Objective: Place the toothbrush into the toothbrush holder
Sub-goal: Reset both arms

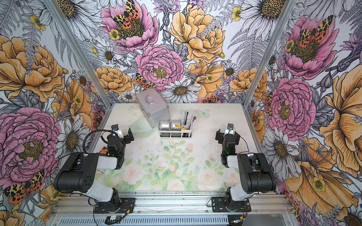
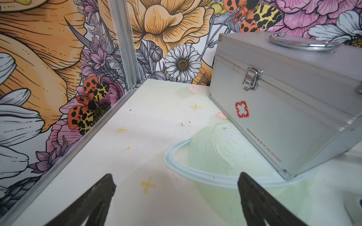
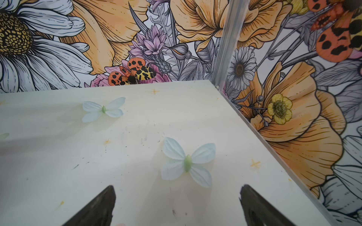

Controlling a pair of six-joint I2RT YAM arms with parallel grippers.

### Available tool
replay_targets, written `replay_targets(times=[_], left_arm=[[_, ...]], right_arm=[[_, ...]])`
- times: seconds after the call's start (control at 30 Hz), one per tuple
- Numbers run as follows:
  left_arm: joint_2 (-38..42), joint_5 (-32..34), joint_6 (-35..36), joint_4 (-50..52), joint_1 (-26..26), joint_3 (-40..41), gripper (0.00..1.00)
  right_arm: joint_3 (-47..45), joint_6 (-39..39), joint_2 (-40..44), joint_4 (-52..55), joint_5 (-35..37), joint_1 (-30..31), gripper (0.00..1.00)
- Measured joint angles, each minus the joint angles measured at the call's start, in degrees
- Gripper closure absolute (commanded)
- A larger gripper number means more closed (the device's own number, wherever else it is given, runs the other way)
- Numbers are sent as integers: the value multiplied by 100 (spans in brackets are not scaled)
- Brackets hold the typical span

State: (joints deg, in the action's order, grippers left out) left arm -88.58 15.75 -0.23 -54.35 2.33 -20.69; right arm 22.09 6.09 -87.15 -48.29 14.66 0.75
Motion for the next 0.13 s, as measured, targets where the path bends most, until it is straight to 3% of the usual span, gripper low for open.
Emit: replay_targets(times=[0.13], left_arm=[[0,0,11,20,2,0,1]], right_arm=[[0,0,0,-42,-20,0,0]])
